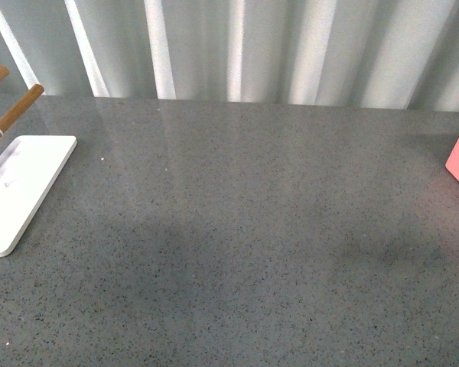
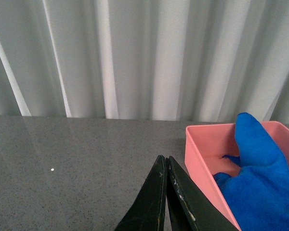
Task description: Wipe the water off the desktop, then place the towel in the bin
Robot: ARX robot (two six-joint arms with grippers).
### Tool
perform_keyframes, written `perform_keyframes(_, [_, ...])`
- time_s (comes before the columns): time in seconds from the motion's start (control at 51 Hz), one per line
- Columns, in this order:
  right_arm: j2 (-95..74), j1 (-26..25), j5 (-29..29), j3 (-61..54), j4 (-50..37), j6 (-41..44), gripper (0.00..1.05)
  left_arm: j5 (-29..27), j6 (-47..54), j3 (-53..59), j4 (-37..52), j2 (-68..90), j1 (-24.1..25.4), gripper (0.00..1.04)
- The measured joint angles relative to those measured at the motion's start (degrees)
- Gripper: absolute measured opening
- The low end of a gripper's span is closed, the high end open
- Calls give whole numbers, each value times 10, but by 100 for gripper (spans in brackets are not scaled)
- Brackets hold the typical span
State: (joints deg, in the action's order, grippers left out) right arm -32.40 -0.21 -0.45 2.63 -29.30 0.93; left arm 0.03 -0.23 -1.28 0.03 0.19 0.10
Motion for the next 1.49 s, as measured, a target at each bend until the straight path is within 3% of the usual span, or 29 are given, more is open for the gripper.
perform_keyframes(1.098, [224, 0, 2, -17, 191, -3, 3, 0, 0, 0, 0, 0, 0, 98])
perform_keyframes(1.235, [304, 0, 2, -17, 288, -3, 3, 0, 0, 0, 0, 0, 0, 98])
perform_keyframes(1.49, [322, 0, 3, -17, 292, -3, 3, 0, 0, 0, 0, 0, 0, 98])
